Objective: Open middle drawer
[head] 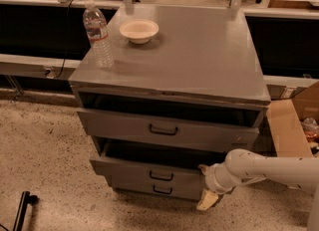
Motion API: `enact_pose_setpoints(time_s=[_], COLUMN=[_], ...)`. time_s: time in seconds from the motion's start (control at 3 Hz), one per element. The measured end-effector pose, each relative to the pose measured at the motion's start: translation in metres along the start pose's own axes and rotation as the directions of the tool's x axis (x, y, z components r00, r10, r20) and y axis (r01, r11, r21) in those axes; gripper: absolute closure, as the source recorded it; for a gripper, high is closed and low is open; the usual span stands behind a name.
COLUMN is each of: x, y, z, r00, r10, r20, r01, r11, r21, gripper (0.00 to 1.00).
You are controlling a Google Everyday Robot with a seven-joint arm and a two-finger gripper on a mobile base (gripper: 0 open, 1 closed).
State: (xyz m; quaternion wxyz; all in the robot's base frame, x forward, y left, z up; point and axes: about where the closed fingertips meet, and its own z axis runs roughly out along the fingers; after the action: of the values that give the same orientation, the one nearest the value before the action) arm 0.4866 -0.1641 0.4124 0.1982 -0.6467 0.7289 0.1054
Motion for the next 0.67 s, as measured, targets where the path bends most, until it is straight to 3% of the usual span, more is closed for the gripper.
enact_pose_setpoints(time_s=[0.33, 0.67], x=[0.002, -0.007], y=[0.011, 0.030], z=[-0.014, -0.041], r00=[1.000, 0.999], r10=[0.012, -0.021], r20=[0.025, 0.050], r01=[-0.011, 0.024], r11=[0.9995, 0.9981], r21=[-0.031, -0.057], gripper=[0.42, 0.64])
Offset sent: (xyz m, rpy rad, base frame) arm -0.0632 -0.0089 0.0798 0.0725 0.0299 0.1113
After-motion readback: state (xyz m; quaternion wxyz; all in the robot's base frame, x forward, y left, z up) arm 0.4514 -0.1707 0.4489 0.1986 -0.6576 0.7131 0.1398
